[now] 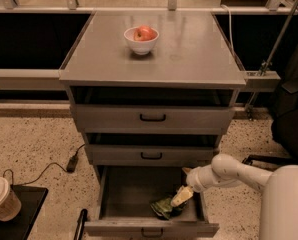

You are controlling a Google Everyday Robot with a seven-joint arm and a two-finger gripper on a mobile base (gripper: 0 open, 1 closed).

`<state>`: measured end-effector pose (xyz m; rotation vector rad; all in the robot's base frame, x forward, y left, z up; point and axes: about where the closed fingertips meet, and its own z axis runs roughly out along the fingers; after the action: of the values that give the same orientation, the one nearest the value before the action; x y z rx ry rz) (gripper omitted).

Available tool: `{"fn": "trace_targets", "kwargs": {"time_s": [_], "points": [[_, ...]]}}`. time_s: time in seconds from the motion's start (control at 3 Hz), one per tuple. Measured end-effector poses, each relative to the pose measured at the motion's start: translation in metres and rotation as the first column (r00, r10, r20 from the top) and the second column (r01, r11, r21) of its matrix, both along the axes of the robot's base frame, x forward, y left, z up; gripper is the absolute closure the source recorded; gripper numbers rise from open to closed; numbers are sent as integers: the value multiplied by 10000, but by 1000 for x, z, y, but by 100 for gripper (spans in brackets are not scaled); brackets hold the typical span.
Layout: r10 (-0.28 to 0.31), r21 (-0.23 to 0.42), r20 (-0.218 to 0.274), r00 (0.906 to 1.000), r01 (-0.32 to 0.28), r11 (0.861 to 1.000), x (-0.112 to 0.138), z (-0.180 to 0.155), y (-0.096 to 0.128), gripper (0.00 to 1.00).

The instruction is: Pick green jalapeno chip bag from bottom drawer and place on counter

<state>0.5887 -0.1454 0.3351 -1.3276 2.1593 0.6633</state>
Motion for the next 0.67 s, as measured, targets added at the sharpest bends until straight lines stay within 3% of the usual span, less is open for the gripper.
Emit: {"fn": "trace_targets", "kwargs": {"time_s": [0.33, 0.67], "points": [[176, -1037, 635, 9978, -109, 9945, 1, -47, -3, 0], [379, -1427, 903, 9952, -247, 9895, 3, -85, -1, 0]]}}
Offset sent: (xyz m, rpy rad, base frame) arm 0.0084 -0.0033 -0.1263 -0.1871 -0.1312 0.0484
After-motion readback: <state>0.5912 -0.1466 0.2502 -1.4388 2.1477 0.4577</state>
